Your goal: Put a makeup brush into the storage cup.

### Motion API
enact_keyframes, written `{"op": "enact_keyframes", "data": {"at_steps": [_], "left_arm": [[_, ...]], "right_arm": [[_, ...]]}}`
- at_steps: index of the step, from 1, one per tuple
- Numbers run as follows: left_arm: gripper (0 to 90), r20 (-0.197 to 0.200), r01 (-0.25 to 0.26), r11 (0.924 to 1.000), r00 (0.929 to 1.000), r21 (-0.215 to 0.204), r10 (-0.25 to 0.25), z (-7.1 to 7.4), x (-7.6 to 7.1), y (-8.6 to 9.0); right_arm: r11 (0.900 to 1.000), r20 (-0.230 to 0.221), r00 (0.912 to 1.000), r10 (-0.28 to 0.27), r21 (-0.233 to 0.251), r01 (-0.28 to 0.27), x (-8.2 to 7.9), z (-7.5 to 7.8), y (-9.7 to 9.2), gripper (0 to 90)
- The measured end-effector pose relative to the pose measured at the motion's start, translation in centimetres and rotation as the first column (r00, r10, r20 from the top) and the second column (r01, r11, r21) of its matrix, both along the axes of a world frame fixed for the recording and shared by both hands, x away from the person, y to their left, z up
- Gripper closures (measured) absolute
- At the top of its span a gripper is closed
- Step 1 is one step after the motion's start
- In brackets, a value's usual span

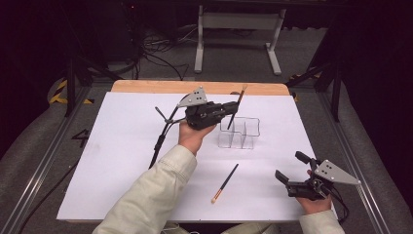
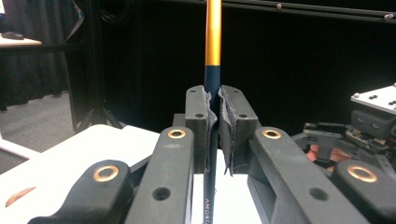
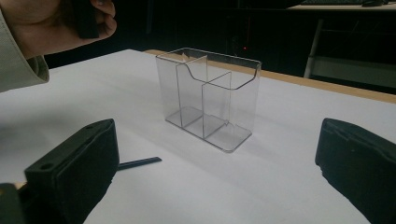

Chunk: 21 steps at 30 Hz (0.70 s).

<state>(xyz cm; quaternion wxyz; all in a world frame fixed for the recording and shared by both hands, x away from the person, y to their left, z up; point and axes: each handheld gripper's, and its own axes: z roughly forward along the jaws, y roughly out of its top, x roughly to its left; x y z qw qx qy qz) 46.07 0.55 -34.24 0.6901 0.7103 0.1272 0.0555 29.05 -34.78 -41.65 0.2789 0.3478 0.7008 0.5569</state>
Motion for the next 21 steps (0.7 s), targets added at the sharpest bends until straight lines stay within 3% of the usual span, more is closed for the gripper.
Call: {"op": "enact_keyframes", "data": {"at_steps": [4, 21], "left_arm": [[82.3, 0.014, -0.009, 0.9996, 0.9999, 0.026, 0.008, 0.0, 0.1, -0.4], [82.3, 0.023, -0.032, 0.9994, 0.9992, 0.014, 0.031, -0.2, 1.4, -2.2]], "right_arm": [[1.0, -0.003, 1.0, -0.003, 0.001, 0.003, -0.1, 0.0, 0.0, 0.2], [0.9998, -0.004, 0.9998, -0.02, 0.007, 0.02, -0.8, -0.1, -0.5, 0.2]]}}
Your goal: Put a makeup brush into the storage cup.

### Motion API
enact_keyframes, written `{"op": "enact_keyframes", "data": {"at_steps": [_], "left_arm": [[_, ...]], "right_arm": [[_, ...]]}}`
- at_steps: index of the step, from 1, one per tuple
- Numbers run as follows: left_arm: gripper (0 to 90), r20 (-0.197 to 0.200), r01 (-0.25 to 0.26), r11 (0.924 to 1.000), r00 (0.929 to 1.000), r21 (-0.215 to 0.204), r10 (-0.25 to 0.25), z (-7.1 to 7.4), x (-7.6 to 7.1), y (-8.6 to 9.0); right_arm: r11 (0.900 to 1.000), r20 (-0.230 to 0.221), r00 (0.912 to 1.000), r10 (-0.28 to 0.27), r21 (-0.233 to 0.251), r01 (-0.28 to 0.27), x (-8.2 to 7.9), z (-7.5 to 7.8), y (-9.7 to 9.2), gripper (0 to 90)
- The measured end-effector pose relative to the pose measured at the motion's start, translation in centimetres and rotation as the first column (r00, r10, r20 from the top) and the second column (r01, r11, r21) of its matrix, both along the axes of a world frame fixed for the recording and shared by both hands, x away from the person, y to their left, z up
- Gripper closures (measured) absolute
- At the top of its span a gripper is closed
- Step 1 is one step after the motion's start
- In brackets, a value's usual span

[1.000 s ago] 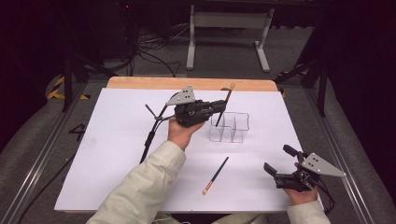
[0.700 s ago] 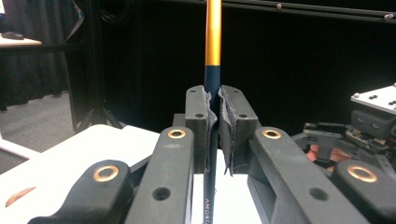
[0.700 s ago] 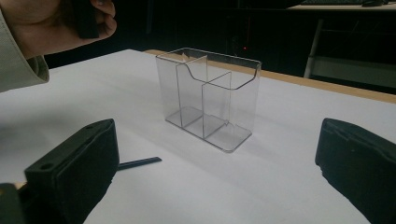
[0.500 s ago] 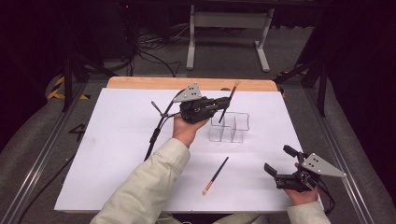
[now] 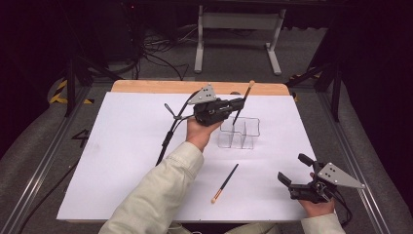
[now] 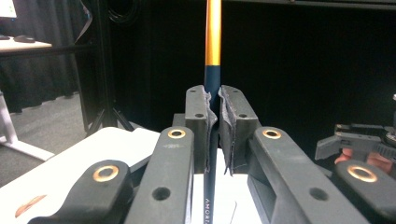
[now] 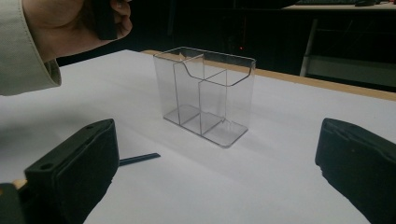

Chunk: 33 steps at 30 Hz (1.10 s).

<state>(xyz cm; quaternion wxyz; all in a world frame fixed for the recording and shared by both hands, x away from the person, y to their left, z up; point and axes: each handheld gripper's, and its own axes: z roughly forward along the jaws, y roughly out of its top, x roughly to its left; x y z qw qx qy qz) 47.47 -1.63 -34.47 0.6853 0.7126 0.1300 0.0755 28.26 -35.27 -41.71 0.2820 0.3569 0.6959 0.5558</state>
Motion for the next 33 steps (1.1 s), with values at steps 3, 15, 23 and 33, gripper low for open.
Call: {"op": "enact_keyframes", "data": {"at_steps": [3, 15, 23, 33], "left_arm": [[82.4, 0.002, -0.002, 1.0, 1.0, -0.003, 0.002, -0.1, 0.2, -0.1], [82.3, 0.048, 0.003, 0.9998, 0.9989, -0.02, -0.002, -0.5, -0.1, -1.1], [82.3, 0.031, -0.006, 0.9995, 0.9995, -0.032, 0.007, -0.9, 0.2, -1.1], [82.3, 0.046, -0.019, 0.9998, 0.9987, -0.009, 0.02, -1.9, 0.1, -1.7]], "right_arm": [[1.0, 0.001, 1.0, -0.001, 0.0, 0.001, -0.1, 0.0, -0.1, 0.1], [1.0, 0.001, 1.0, 0.001, 0.001, -0.001, -0.1, 0.0, -0.1, 0.2], [1.0, 0.003, 1.0, 0.002, 0.004, -0.002, -0.1, 0.0, -0.1, 0.1], [1.0, 0.006, 1.0, 0.005, 0.006, -0.005, -0.1, 0.0, -0.1, 0.1]]}}
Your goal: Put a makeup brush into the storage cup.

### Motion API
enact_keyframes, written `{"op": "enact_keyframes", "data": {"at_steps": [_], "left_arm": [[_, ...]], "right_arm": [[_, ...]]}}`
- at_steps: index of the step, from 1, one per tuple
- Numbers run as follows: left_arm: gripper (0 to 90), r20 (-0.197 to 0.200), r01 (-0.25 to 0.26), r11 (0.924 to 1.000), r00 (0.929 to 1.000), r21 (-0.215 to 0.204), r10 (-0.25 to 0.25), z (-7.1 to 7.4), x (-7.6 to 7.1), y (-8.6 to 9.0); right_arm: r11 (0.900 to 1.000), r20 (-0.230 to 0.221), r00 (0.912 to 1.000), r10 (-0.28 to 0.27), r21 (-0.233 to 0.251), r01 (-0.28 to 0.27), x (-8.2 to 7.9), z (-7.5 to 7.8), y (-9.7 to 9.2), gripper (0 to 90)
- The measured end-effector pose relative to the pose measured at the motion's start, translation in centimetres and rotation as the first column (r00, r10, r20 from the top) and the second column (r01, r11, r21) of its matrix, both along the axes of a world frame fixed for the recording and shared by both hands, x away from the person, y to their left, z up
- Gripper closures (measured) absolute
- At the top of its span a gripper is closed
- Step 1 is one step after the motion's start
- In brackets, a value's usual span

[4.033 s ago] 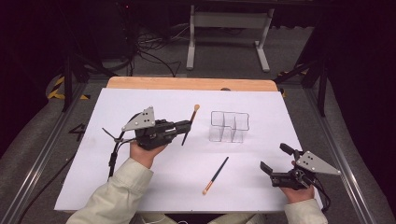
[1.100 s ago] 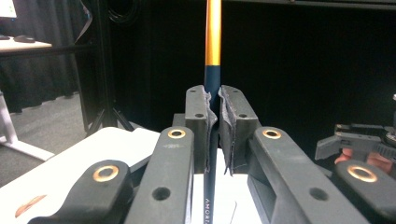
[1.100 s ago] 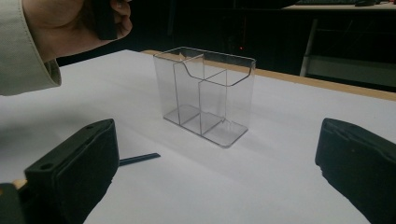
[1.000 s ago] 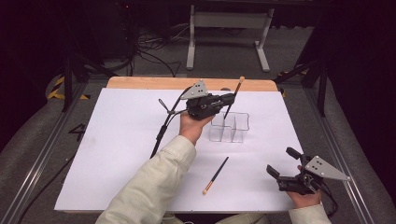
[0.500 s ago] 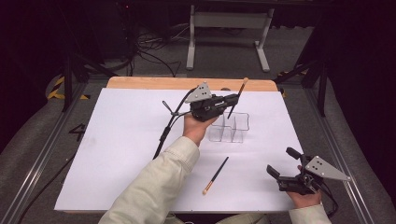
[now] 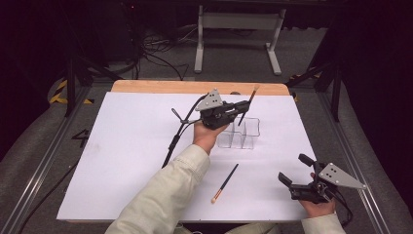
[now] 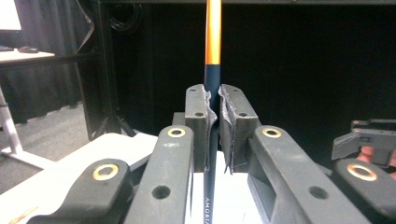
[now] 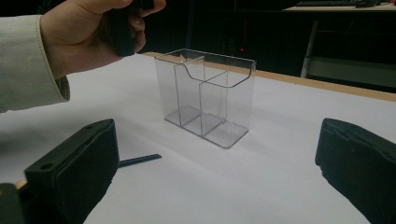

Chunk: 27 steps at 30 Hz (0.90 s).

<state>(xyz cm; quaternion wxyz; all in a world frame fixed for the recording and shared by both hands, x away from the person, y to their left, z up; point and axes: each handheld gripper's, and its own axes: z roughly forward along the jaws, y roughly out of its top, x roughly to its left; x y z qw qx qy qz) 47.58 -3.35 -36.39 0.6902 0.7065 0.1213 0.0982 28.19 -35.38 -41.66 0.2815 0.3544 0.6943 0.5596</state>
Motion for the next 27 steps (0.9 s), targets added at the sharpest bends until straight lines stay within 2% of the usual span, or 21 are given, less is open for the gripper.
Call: {"op": "enact_keyframes", "data": {"at_steps": [5, 27], "left_arm": [[82.2, -0.022, -0.004, 1.0, 0.9997, -0.005, 0.003, -0.5, 0.2, -0.1], [82.2, -0.056, -0.006, 0.9998, 0.9984, 0.02, 0.008, -2.1, 0.6, -0.2]], "right_arm": [[1.0, -0.004, 1.0, 0.002, 0.003, -0.002, 0.0, 0.0, 0.0, 0.1], [0.9999, 0.0, 1.0, 0.01, 0.005, -0.01, -0.1, 0.0, 0.1, 0.1]]}}
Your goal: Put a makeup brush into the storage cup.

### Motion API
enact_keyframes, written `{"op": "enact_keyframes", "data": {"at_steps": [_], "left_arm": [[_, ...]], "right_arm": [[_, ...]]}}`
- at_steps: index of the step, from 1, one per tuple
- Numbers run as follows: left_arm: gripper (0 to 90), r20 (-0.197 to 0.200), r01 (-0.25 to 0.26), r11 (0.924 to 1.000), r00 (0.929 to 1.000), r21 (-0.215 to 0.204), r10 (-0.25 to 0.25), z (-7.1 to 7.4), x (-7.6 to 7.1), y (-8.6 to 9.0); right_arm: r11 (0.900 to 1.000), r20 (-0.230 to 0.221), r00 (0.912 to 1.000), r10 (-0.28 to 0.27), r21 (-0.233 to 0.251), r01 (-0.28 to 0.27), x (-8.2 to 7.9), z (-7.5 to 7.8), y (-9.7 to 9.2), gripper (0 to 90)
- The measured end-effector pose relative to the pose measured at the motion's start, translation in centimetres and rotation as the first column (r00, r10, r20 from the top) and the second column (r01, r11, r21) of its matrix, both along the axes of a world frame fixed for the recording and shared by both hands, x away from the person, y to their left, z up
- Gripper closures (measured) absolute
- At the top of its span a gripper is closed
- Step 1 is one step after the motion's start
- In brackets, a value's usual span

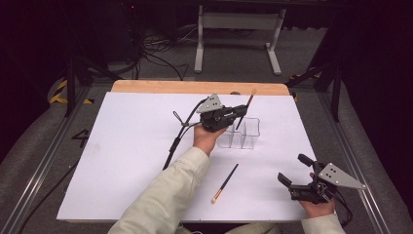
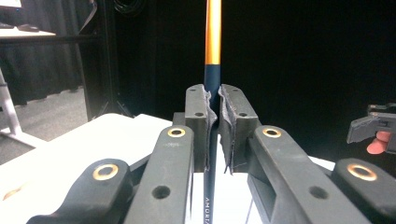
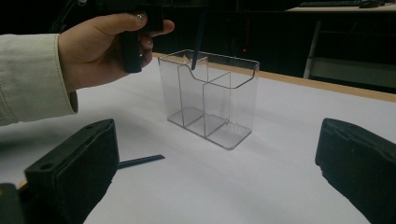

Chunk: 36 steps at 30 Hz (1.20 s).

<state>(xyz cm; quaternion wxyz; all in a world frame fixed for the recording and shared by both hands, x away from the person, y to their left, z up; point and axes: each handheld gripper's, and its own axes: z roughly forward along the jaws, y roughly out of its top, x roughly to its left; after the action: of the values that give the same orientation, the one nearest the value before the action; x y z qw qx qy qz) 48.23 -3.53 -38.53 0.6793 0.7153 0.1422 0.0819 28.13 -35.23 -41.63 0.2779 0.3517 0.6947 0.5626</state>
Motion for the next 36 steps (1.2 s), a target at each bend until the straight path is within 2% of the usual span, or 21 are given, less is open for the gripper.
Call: {"op": "enact_keyframes", "data": {"at_steps": [10, 33, 36], "left_arm": [[82.3, -0.015, 0.013, 0.9994, 0.9998, 0.033, -0.013, -0.62, 0.08, -0.2], [81.9, -0.029, 0.022, 0.9985, 0.9994, 0.051, -0.02, -0.99, -0.02, -0.23], [81.3, -0.043, 0.026, 0.9989, 0.9988, 0.038, -0.025, -0.92, -0.02, -0.18]], "right_arm": [[1.0, 0.001, 1.0, 0.002, 0.001, -0.002, 0.01, 0.0, 0.01, 0.1], [1.0, -0.001, 1.0, 0.007, 0.002, -0.007, 0.04, 0.01, 0.1, 0.1], [1.0, 0.0, 1.0, 0.007, -0.002, -0.007, 0.08, -0.03, 0.11, 0.1]]}}
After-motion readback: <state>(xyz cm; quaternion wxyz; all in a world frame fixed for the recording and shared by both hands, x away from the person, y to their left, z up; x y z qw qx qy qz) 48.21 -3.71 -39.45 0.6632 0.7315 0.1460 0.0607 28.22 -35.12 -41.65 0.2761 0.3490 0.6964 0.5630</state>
